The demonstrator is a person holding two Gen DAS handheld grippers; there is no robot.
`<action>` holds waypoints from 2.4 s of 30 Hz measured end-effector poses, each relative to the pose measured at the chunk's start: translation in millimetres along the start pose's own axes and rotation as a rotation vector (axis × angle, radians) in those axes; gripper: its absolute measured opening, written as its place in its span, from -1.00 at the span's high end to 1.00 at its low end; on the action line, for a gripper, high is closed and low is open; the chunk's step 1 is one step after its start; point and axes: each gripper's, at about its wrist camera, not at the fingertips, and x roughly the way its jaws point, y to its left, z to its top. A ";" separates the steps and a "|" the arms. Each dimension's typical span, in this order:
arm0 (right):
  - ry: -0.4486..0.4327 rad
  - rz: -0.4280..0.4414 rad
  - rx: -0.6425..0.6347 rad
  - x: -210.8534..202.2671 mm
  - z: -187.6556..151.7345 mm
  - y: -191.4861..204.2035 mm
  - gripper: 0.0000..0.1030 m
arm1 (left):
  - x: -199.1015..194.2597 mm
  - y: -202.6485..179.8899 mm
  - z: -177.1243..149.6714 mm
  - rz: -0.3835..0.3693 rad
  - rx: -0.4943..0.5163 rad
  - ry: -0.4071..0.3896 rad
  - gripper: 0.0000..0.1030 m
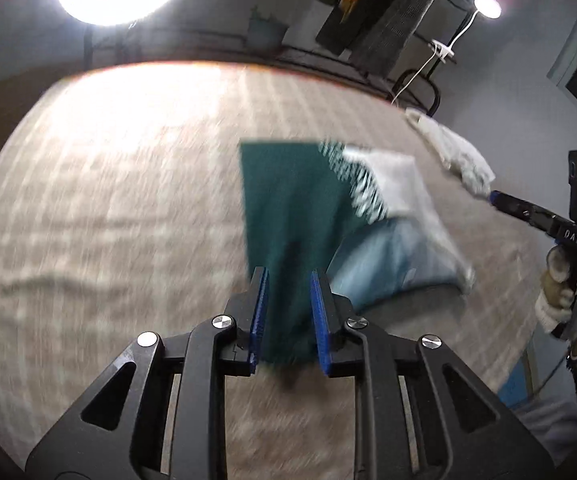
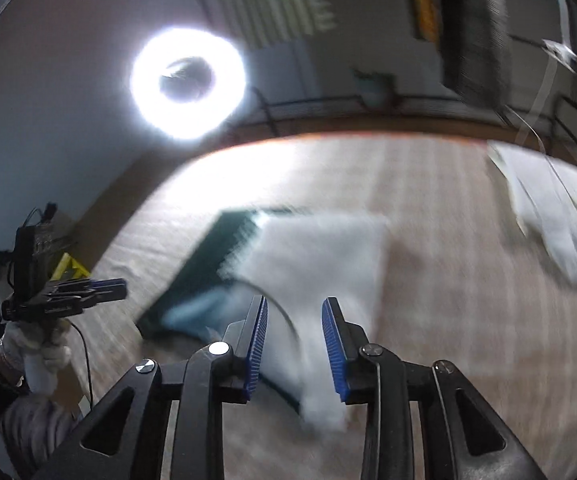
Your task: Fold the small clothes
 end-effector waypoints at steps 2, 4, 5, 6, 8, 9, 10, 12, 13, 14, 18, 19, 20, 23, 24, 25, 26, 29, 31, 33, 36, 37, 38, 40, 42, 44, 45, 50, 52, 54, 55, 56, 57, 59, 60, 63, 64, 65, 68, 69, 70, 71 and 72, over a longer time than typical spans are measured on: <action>0.023 0.039 -0.021 27.6 16.5 11.1 0.50 | 12.2 -10.2 15.2 -0.008 0.018 -0.008 0.63; 0.047 0.043 -0.044 53.0 25.6 23.9 0.51 | 30.6 -22.6 29.2 -0.003 0.052 -0.006 0.63; 0.058 0.045 -0.054 64.5 27.4 26.8 0.51 | 38.5 -27.2 32.8 -0.003 0.065 -0.005 0.63; 0.076 0.050 -0.060 78.8 28.3 29.2 0.51 | 47.5 -30.6 35.8 -0.002 0.080 -0.001 0.63; 0.107 0.056 -0.058 95.3 24.9 30.4 0.51 | 68.5 -36.5 37.0 0.005 0.106 0.032 0.63; 0.128 0.059 -0.057 103.3 22.4 28.9 0.51 | 77.0 -37.9 35.8 0.011 0.116 0.050 0.63; 0.153 0.049 -0.061 114.1 17.2 27.0 0.51 | 86.6 -37.6 33.1 0.025 0.122 0.069 0.63; 0.185 0.028 -0.069 126.4 9.2 23.2 0.51 | 100.7 -33.5 26.5 0.049 0.122 0.093 0.63; 0.202 0.021 -0.065 133.3 3.3 19.8 0.51 | 107.0 -29.3 21.9 0.060 0.112 0.106 0.63; 0.184 0.026 -0.066 131.5 1.6 18.7 0.54 | 105.9 -26.8 18.6 0.056 0.112 0.081 0.62; 0.209 0.036 -0.085 121.5 7.4 21.1 0.54 | 97.2 -22.8 20.7 0.059 0.120 0.102 0.61; 0.192 0.056 -0.090 112.5 12.1 19.4 0.53 | 91.0 -22.1 24.4 0.047 0.115 0.092 0.61; 0.176 0.065 -0.090 107.1 16.8 17.0 0.53 | 86.0 -22.5 28.5 0.042 0.115 0.078 0.61; 0.128 0.036 -0.058 92.2 32.1 0.0 0.53 | 76.9 -26.9 48.2 0.025 0.113 0.040 0.61; 0.123 0.023 -0.035 91.5 36.4 -8.0 0.54 | 78.4 -31.3 56.8 0.017 0.108 0.033 0.62; 0.120 0.017 -0.013 93.6 39.0 -13.1 0.55 | 80.8 -34.5 62.8 0.007 0.107 0.029 0.61; 0.119 0.015 -0.001 94.5 41.0 -16.8 0.55 | 84.3 -40.8 68.6 -0.002 0.108 0.026 0.61; 0.119 -0.003 0.021 103.9 46.7 -27.6 0.55 | 103.9 -62.0 82.7 -0.023 0.133 0.026 0.62; 0.129 -0.014 0.027 111.2 47.5 -33.2 0.55 | 123.2 -70.6 89.5 -0.016 0.132 0.038 0.62; 0.140 -0.026 0.027 117.9 48.4 -38.4 0.55 | 144.1 -73.4 92.8 0.008 0.129 0.058 0.62; 0.158 -0.041 0.038 123.4 45.8 -48.7 0.54 | 163.9 -69.1 90.6 0.037 0.131 0.081 0.62; 0.166 -0.056 0.043 126.7 44.5 -52.9 0.54 | 167.8 -65.5 88.5 0.029 0.123 0.081 0.62; 0.176 -0.071 0.052 129.2 42.4 -59.0 0.54 | 167.7 -62.6 86.9 0.017 0.119 0.066 0.62; 0.183 -0.083 0.071 132.3 38.0 -70.4 0.57 | 166.3 -58.8 84.8 -0.004 0.113 0.055 0.61; 0.176 -0.093 0.087 129.9 37.8 -78.4 0.63 | 162.6 -57.3 84.0 -0.013 0.112 0.059 0.61; 0.182 -0.131 0.103 120.6 35.0 -87.1 0.63 | 154.7 -53.0 83.0 0.003 0.121 0.064 0.61; 0.181 -0.157 0.111 115.2 34.1 -90.5 0.59 | 149.3 -49.2 82.1 0.022 0.123 0.062 0.61; 0.140 -0.171 0.208 75.1 22.4 -114.0 0.39 | 101.1 0.0 76.3 0.055 0.007 0.000 0.61; 0.123 -0.105 0.272 55.8 13.2 -122.2 0.33 | 84.1 21.8 71.4 0.051 -0.052 -0.015 0.59; 0.117 -0.043 0.306 47.0 8.1 -124.1 0.10 | 72.1 44.2 64.8 0.025 -0.130 -0.009 0.35; 0.110 0.000 0.327 41.0 2.5 -124.1 0.02 | 67.9 55.2 60.2 0.001 -0.176 0.001 0.30; 0.107 0.032 0.343 37.6 -2.4 -123.9 -0.10 | 65.9 65.4 54.6 -0.025 -0.223 0.016 0.26; 0.108 0.055 0.356 39.9 -5.3 -120.8 -0.13 | 64.8 71.7 49.7 -0.045 -0.257 0.027 0.26; 0.124 0.105 0.394 41.6 -15.2 -121.2 -0.13 | 63.7 82.8 39.8 -0.088 -0.318 0.042 0.26; 0.128 0.115 0.405 45.1 -17.2 -121.3 -0.13 | 64.7 85.3 35.8 -0.107 -0.339 0.048 0.26; 0.144 0.143 0.439 51.5 -27.5 -121.2 -0.09 | 72.2 89.9 29.3 -0.160 -0.376 0.078 0.26; 0.148 0.150 0.449 54.3 -29.2 -122.7 -0.07 | 75.8 90.0 28.2 -0.167 -0.382 0.089 0.26; 0.152 0.156 0.458 55.2 -31.4 -124.1 -0.03 | 78.6 88.3 26.6 -0.168 -0.383 0.097 0.26; 0.165 0.192 0.479 60.3 -41.1 -127.7 0.12 | 88.7 87.9 28.4 -0.195 -0.394 0.103 0.26; 0.162 0.201 0.479 62.5 -41.0 -128.5 0.14 | 90.8 88.5 29.4 -0.209 -0.396 0.102 0.26; 0.156 0.220 0.481 63.4 -43.5 -128.7 0.14 | 92.9 88.9 30.9 -0.221 -0.395 0.099 0.26; 0.151 0.235 0.488 65.0 -45.4 -129.8 0.14 | 95.0 89.7 32.7 -0.236 -0.395 0.099 0.26; 0.140 0.258 0.504 68.2 -45.6 -131.5 0.14 | 98.6 89.5 34.4 -0.252 -0.401 0.100 0.26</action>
